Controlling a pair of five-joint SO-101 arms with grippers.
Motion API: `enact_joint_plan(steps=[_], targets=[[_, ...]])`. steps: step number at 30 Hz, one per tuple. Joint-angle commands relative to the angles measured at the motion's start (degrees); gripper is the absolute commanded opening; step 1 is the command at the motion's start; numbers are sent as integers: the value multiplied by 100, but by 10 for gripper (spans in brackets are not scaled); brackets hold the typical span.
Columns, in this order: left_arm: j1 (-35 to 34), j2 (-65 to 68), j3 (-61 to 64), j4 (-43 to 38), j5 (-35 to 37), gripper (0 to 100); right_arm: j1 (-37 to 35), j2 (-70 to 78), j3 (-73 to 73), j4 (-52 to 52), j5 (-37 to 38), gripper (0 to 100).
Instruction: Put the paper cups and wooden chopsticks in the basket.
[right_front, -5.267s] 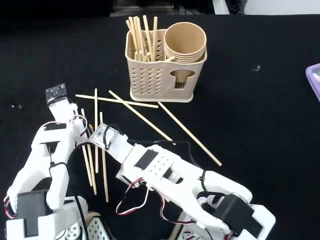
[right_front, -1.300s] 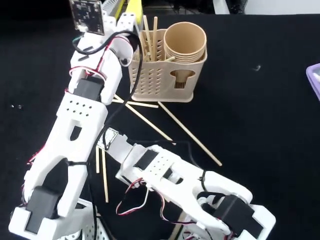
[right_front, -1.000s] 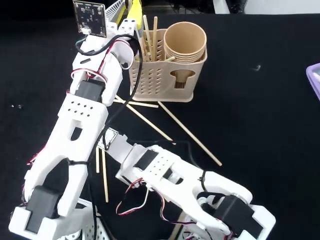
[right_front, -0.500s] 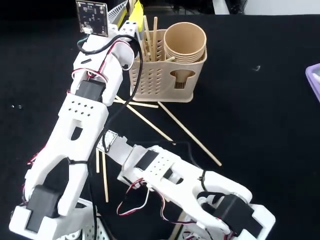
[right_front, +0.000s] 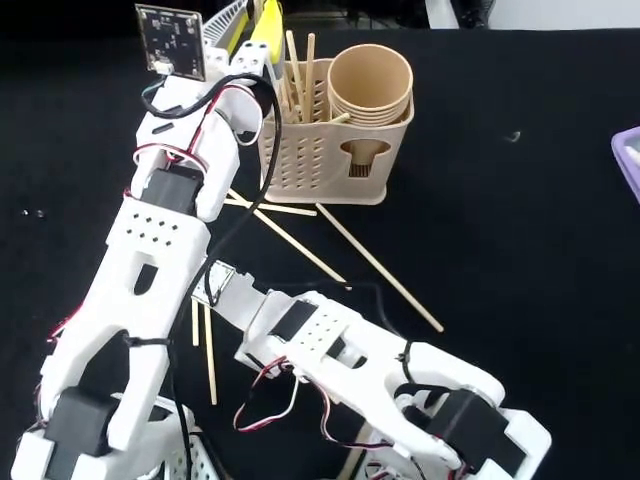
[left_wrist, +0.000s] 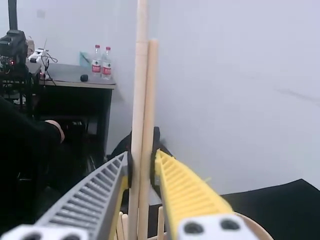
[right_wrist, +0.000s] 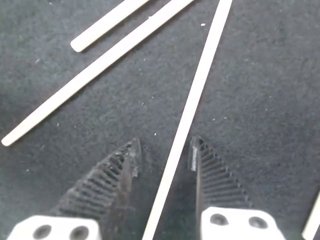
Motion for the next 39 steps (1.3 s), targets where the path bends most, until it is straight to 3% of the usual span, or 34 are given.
enact_joint_plan(steps=[1, 10, 16, 23, 28, 34, 39], targets=[[4, -246, -66, 18, 0, 154, -70, -277, -31, -105, 53, 167], [-13, -264, -66, 18, -53, 176, -70, -277, -31, -105, 53, 167], [-215, -554, -48, 44, -62, 130, -70, -277, -31, -105, 53, 167], [-787, -1908, 637, 1881, -62, 130, -70, -321, -101, -70, 9, 167], [-1684, -2910, 1657, 3560, -62, 130, -70, -277, -365, 299, -220, 167], [-3029, -3138, 3415, 3780, -62, 131, 519, -277, -637, 527, -492, 167], [-3196, -2927, 4330, 3754, -563, 131, 914, -330, -699, 571, -484, 167]])
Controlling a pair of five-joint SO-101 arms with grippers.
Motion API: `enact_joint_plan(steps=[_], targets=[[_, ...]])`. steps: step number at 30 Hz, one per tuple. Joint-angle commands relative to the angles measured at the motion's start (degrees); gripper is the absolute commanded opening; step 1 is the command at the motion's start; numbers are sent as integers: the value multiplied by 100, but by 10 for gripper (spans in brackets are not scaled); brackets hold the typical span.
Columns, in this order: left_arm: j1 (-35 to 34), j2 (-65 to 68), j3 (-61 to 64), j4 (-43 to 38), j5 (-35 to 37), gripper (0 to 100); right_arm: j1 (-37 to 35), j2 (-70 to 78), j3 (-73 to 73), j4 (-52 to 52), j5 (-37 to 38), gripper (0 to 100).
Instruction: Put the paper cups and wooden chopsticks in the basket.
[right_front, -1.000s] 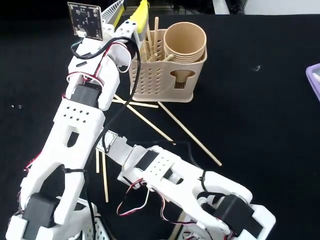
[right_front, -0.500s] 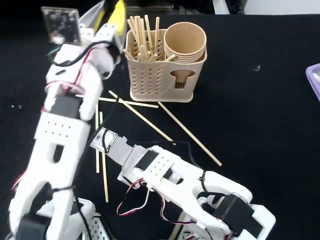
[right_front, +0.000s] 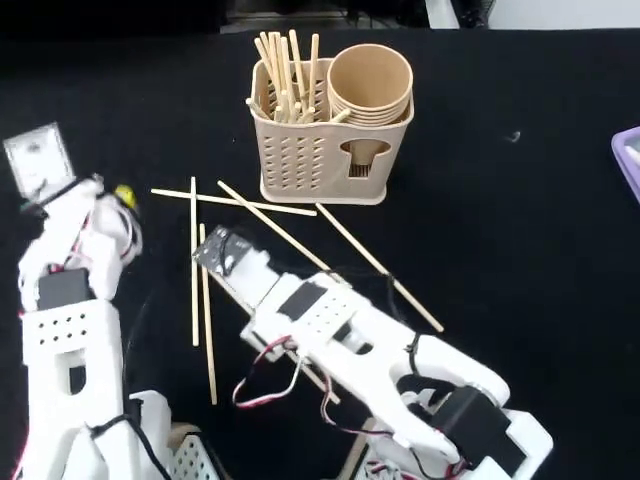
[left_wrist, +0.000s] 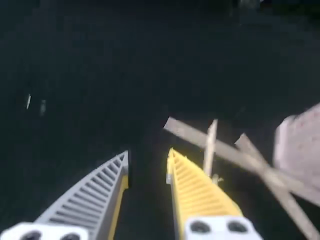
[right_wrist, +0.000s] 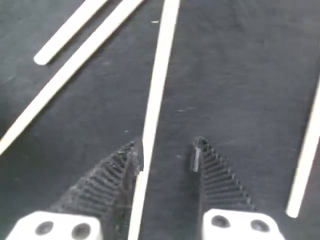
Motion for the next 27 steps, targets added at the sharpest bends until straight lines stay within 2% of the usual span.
enact_joint_plan(steps=[1, 9, 13, 19, 27], targets=[[13, 97, 593, -97, -484, 131, 440, -312, -382, 193, -35, 167], [48, 378, 2167, -2057, -475, 131, 686, -259, -787, 879, -9, 167], [40, 360, 2308, -2092, -475, 131, 316, -259, -593, 659, -53, 167], [40, 404, 2308, -2084, -475, 131, -571, -259, 171, -343, -9, 167], [40, 404, 2308, -2084, -484, 131, -466, -13, 198, -633, 185, 167]])
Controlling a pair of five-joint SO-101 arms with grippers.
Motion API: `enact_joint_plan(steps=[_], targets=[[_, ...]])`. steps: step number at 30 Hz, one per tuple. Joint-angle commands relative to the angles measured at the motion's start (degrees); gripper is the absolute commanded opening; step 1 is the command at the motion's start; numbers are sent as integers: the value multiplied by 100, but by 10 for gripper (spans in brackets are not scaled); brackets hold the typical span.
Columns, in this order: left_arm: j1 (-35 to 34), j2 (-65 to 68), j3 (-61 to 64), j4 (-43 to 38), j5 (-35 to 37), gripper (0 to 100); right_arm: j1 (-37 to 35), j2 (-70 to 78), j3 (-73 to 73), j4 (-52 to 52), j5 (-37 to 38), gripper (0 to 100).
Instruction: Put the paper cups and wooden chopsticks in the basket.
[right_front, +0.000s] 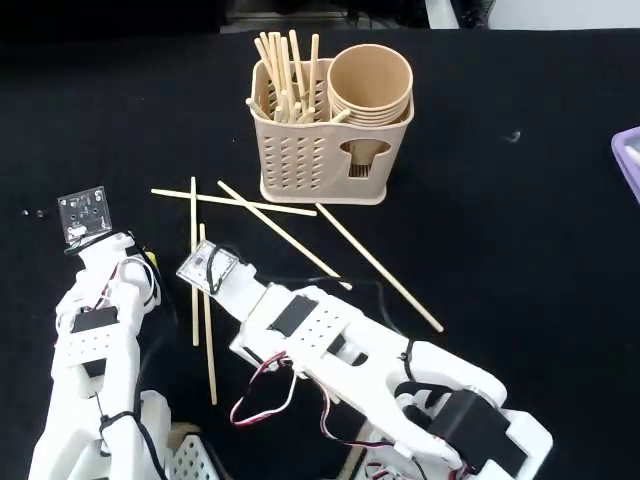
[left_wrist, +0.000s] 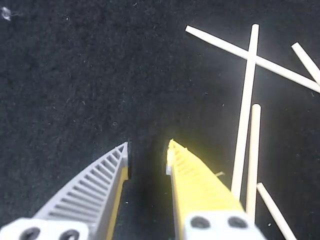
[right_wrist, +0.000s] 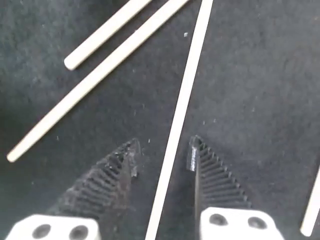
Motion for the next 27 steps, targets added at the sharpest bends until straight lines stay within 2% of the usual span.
enact_joint_plan(steps=[1, 6, 9, 13, 17, 21, 27], targets=[[22, 18, -31, -105, -70, 131, 53, 163, -84, -193, 352, 165], [22, -35, 4, -105, -79, 131, 264, 884, -813, 413, 589, 145], [22, -35, 13, -105, -88, 131, 299, 1068, -1007, 519, 598, 11], [22, -35, 13, -105, -97, 131, 510, 637, -989, 809, 607, 10], [22, -35, 13, -105, -97, 131, 1187, -110, -954, 1090, 1099, 11], [22, -35, 13, -105, -97, 131, 1925, -541, -699, 659, 1380, 11], [22, -35, 13, -105, -97, 131, 2022, -541, -198, -624, 1732, 11]])
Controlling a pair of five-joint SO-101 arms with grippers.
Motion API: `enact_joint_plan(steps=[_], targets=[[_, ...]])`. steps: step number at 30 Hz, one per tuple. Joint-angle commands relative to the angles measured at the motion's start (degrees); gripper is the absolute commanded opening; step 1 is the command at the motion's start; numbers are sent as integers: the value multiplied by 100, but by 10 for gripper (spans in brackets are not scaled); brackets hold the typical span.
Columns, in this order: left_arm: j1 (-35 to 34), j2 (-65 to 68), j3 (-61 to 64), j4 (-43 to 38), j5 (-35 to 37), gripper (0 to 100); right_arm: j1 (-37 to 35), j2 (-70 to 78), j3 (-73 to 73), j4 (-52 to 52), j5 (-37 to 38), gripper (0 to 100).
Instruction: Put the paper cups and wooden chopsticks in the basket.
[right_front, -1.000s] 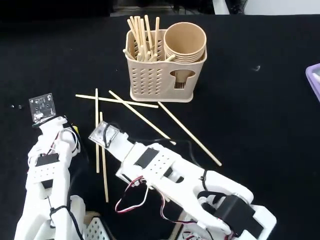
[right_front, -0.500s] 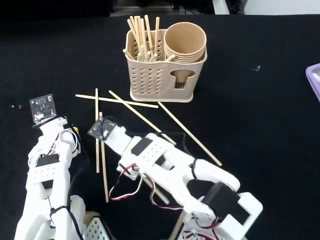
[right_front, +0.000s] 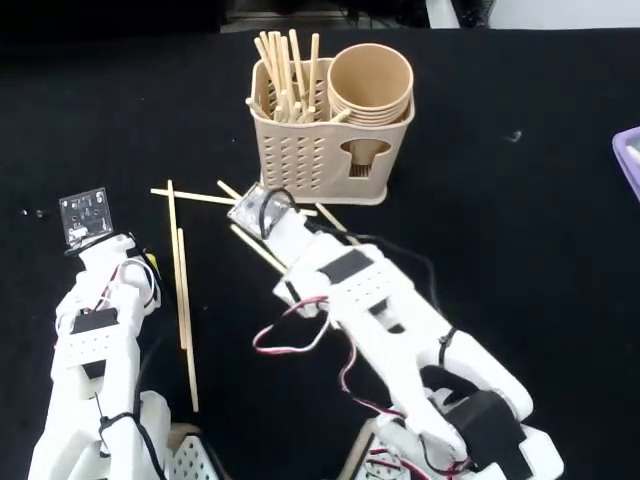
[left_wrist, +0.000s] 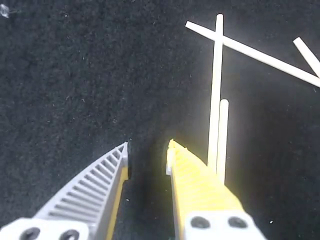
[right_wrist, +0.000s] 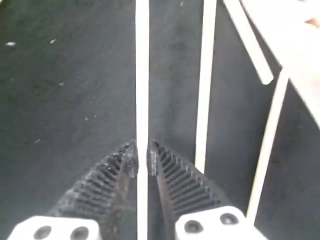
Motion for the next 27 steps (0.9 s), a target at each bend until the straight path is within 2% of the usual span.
enact_joint_plan(steps=[1, 8, 14, 23, 27], targets=[[22, -35, -40, -97, -44, 131, 132, -286, 189, -923, 255, 11], [22, -35, -31, -97, -44, 131, 141, -286, 207, -1125, 255, 26], [22, -26, -31, -97, -44, 131, 141, -286, 242, -1090, 229, 208], [22, -26, -31, -97, -44, 131, 70, 444, 40, -1055, 404, 243], [22, -26, -31, -97, -44, 131, 62, 1095, -673, -475, 325, 274]])
